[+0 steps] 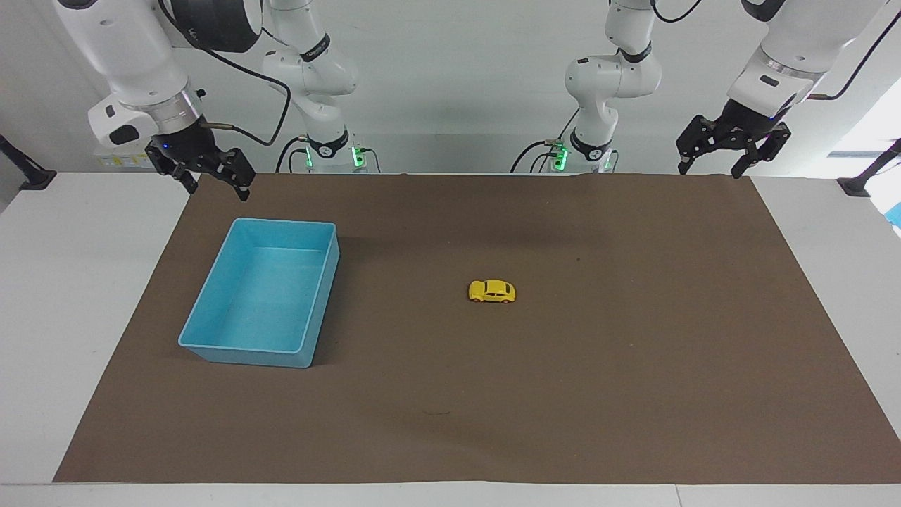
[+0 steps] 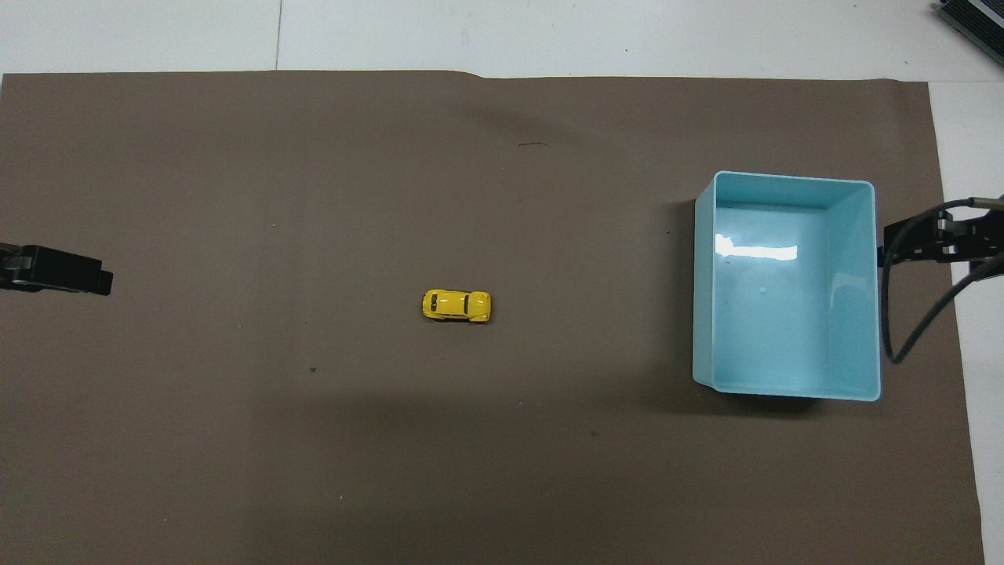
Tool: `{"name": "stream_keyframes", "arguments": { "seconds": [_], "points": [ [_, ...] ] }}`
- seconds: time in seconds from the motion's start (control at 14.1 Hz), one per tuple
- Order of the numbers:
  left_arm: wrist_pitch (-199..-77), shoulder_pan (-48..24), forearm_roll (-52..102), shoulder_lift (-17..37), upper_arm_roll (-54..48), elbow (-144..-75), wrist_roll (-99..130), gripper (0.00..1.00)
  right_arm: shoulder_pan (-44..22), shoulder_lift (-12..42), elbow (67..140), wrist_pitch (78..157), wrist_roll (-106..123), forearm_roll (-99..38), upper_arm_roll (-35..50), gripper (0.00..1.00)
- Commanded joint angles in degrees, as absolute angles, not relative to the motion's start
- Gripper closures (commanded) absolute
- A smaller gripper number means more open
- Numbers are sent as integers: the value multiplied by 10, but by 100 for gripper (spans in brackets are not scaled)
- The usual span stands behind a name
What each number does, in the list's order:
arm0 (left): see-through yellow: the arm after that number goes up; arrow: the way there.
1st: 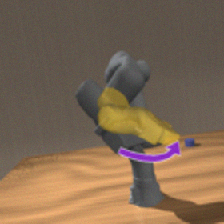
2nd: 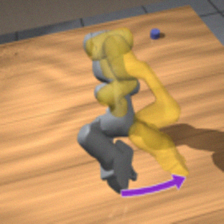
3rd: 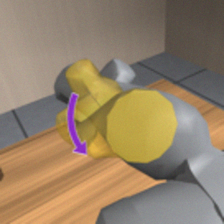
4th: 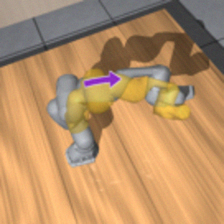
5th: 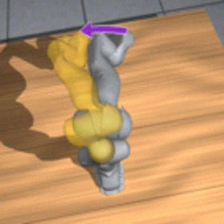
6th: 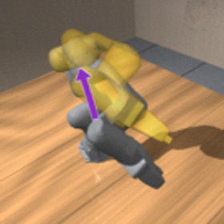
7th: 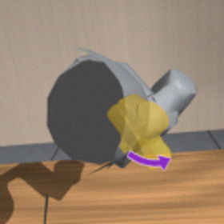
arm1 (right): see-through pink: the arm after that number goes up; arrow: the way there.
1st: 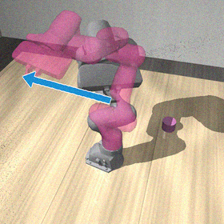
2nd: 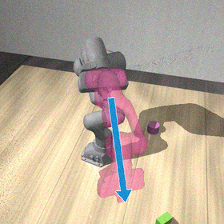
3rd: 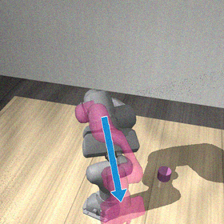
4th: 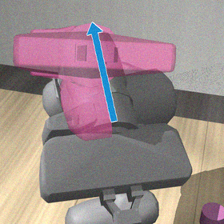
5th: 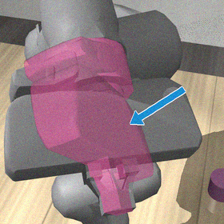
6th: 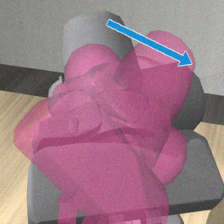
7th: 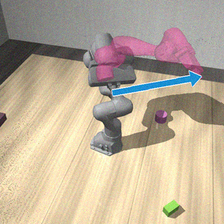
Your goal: Wind up and store yellow beetle car
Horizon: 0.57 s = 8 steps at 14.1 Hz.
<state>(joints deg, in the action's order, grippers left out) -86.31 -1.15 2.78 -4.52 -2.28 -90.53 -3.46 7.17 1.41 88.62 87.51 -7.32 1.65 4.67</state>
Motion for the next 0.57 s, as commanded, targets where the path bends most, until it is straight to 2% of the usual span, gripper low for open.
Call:
{"name": "stream_keyframes", "arguments": {
  "seconds": [0.0,0.5],
  "points": [
    [-860,-2,34,-57,-26,-919,-46,0,76,3,896,868,-54,8,45,0],
    [-865,-3,34,-57,-26,-918,-44,0,76,3,896,868,-54,8,45,0]
  ]
}}
